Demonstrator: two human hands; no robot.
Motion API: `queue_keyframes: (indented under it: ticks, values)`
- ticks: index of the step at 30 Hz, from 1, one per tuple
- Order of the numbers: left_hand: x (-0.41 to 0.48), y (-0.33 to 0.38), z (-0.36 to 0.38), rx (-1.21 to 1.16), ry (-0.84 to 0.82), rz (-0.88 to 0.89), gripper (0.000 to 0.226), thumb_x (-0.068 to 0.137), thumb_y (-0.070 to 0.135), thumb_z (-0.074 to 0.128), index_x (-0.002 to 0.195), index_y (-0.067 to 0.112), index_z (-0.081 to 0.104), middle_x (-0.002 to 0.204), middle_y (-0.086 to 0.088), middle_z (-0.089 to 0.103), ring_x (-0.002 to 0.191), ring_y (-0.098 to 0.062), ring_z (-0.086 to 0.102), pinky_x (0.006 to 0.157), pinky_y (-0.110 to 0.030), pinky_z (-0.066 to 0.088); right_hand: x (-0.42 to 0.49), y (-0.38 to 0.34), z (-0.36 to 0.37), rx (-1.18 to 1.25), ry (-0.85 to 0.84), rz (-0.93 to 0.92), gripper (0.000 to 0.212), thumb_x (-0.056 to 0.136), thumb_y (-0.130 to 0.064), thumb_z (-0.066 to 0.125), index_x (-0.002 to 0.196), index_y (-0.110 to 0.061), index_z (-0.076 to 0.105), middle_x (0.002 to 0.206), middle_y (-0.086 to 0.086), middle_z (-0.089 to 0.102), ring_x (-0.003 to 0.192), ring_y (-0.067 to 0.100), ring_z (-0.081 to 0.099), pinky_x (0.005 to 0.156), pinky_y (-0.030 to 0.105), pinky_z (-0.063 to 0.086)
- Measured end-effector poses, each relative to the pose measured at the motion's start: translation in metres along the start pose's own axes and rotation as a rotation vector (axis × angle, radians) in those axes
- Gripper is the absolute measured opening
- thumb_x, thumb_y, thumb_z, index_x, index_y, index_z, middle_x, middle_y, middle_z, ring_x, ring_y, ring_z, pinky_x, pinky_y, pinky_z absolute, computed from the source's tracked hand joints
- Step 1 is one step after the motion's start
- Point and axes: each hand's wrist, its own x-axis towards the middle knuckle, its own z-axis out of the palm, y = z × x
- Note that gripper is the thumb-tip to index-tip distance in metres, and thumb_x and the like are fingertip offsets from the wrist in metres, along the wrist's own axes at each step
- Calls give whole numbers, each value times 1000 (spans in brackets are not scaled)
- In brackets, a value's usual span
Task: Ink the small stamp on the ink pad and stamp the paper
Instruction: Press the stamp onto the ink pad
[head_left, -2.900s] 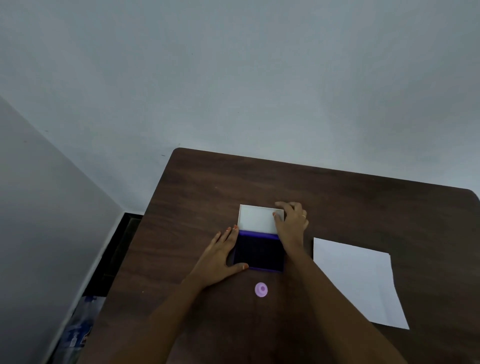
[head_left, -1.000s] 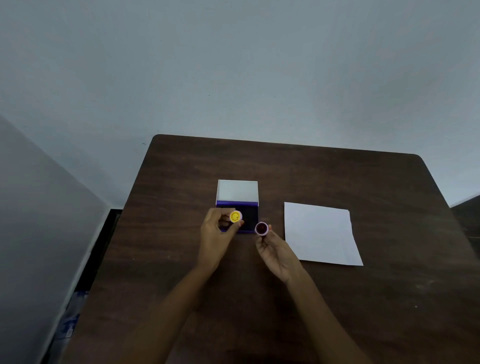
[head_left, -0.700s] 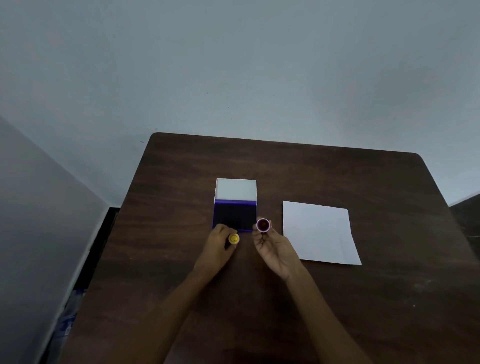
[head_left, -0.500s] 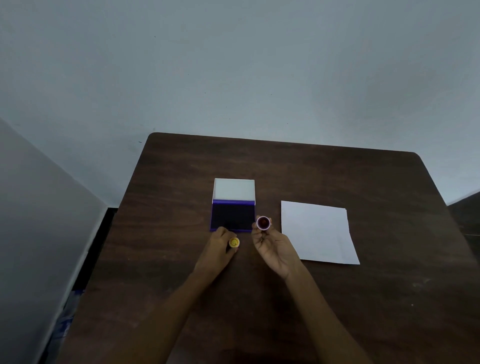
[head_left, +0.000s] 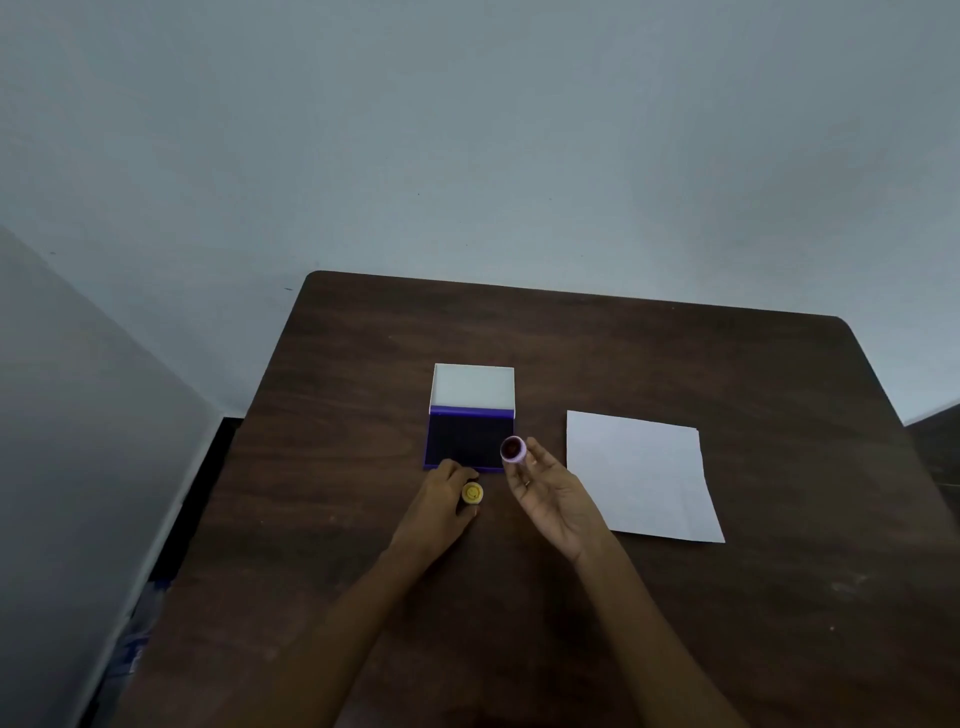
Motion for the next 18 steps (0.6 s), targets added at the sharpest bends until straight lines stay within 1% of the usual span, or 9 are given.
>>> queue_keyframes:
  ticks: [3, 6, 8, 11, 13, 16, 18]
  values:
    - [-1, 0, -2, 11, -7, 7, 49, 83, 21, 63, 128, 18, 44, 136, -4, 42, 124, -16, 41, 104, -29, 35, 1, -2, 3, -67, -17, -23, 22, 70, 4, 58, 68, -11, 75, 80, 8, 77, 82, 19, 71, 64, 24, 59]
    - [-2, -3, -4, 19, -7, 12, 51, 82, 23, 64, 129, 18, 43, 137, -4, 41, 124, -16, 40, 105, -30, 36, 3, -2, 4, -72, -34, -40, 23, 69, 5, 58, 67, -11, 75, 80, 7, 77, 79, 18, 72, 63, 23, 59]
    - [-3, -4, -5, 13, 1, 13, 52, 83, 24, 64, 129, 18, 42, 137, -4, 41, 124, -16, 40, 105, -31, 36, 6, -1, 4, -92, -32, -52, 25, 70, 6, 57, 69, -12, 75, 80, 6, 77, 82, 19, 71, 65, 23, 59]
    - [-3, -6, -9, -11, 45, 21, 49, 84, 25, 62, 129, 17, 44, 136, -4, 43, 124, -15, 41, 103, -28, 36, 12, 2, 5, -145, -18, -64, 30, 75, 9, 54, 73, -12, 75, 82, 5, 76, 91, 20, 66, 68, 24, 59]
    - [-2, -8, -11, -34, 81, 21, 46, 85, 25, 61, 127, 17, 46, 134, -5, 45, 123, -15, 41, 101, -25, 35, 16, 2, 5, -166, -8, -74, 32, 79, 11, 51, 76, -11, 74, 88, 6, 74, 95, 21, 64, 69, 24, 59]
    - [-1, -12, -15, -55, 114, 25, 43, 85, 25, 61, 125, 18, 47, 132, -5, 47, 122, -14, 43, 98, -22, 35, 21, 3, 7, -212, 4, -97, 29, 82, 6, 52, 78, -12, 74, 98, 8, 69, 97, 20, 63, 68, 22, 58]
    - [0, -13, -17, -75, 125, 17, 42, 85, 26, 60, 124, 18, 48, 131, -4, 48, 120, -13, 44, 96, -20, 34, 25, 3, 9, -240, 19, -110, 24, 83, 0, 55, 80, -14, 74, 100, 8, 68, 98, 19, 63, 67, 21, 58]
